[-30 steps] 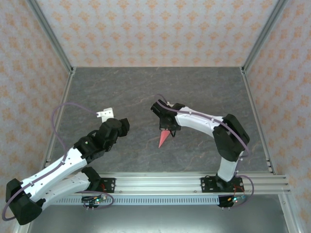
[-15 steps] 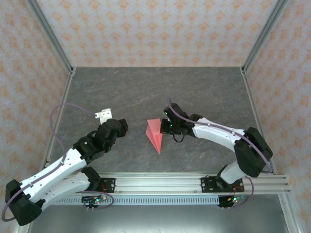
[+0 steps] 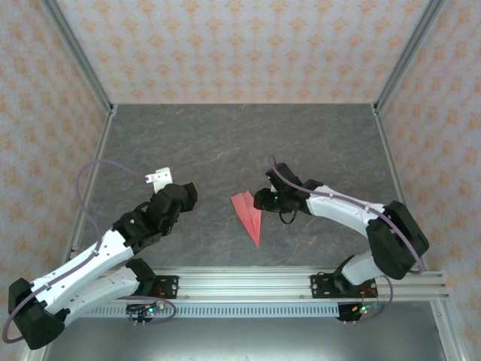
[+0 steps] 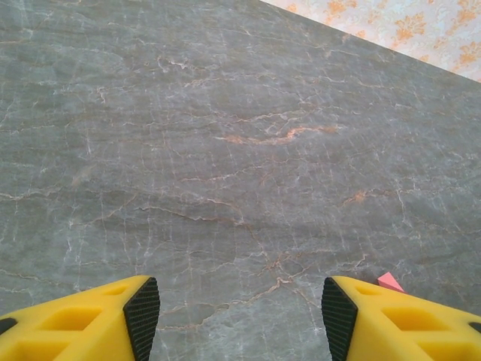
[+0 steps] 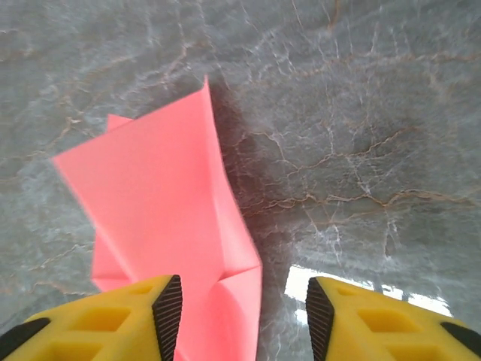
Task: Fold a paper plane with a square sheet of paper (fold left side to right side)
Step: Turn over the paper plane at the center of the table, then pick up the paper plane at the center of the table.
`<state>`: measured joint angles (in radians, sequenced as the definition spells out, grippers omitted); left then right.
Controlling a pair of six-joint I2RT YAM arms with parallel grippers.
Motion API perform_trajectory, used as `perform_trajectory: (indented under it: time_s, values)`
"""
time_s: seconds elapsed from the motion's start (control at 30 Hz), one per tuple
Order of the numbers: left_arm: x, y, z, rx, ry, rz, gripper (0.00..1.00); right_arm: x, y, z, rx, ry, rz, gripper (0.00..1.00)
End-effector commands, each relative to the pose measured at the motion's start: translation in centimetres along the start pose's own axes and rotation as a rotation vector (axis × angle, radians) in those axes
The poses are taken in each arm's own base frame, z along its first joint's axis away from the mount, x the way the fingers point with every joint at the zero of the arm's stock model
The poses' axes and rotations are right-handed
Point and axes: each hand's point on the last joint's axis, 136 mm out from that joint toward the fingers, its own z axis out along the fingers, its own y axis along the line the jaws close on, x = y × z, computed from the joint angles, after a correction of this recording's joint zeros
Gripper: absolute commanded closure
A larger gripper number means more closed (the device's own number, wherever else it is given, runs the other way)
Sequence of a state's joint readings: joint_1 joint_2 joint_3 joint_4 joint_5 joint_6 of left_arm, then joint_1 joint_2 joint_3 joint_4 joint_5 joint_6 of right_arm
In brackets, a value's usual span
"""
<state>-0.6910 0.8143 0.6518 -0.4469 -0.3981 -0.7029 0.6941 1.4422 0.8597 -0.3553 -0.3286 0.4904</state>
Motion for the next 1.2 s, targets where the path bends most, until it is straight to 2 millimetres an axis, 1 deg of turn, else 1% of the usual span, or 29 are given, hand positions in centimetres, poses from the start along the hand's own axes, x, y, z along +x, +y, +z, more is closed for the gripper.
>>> perform_trajectory:
  time_s: [0.0, 0.1, 0.23, 0.37, 0.5, 0.6, 0.67, 0.8, 0.9, 1.17]
  values:
    - [-1.2, 0.2, -0.2, -0.019, -0.034, -0.022, 0.37, 0.8, 0.5, -1.7, 0.045, 0.029, -0.082, 0.47]
    - [-1.1, -0.2, -0.1, 0.005, -0.03, -0.021, 0.33, 2.4, 2.0, -1.6, 0.047, 0.088, -0.143, 0.44]
    - [-0.9, -0.9, -0.1, 0.046, -0.021, -0.015, 0.27, 3.5, 2.0, -0.9, 0.095, 0.121, -0.168, 0.44]
    - [-0.8, -2.4, -0.3, 0.127, -0.011, 0.014, 0.23, 4.4, 1.8, 0.1, 0.134, 0.173, -0.189, 0.43]
    - [-0.8, -3.4, -0.5, 0.184, -0.007, 0.04, 0.21, 5.5, 2.8, 1.3, 0.11, 0.225, -0.206, 0.43]
    - [-0.9, -3.4, -0.6, 0.191, -0.01, 0.043, 0.2, 5.5, 3.0, 1.7, 0.104, 0.228, -0.2, 0.43]
    - [-0.9, -3.4, -0.7, 0.19, -0.008, 0.046, 0.2, 5.6, 2.9, 1.9, 0.114, 0.23, -0.201, 0.44]
    - [-1.0, -3.4, -0.7, 0.188, -0.006, 0.049, 0.19, 5.7, 2.8, 2.4, 0.13, 0.245, -0.201, 0.53]
    - [-0.9, -3.4, -0.7, 0.185, -0.005, 0.05, 0.19, 5.9, 3.0, 2.7, 0.132, 0.255, -0.211, 0.58]
    - [-1.0, -3.2, -0.8, 0.18, -0.007, 0.051, 0.19, 6.6, 2.7, 4.1, 0.186, 0.283, -0.236, 0.66]
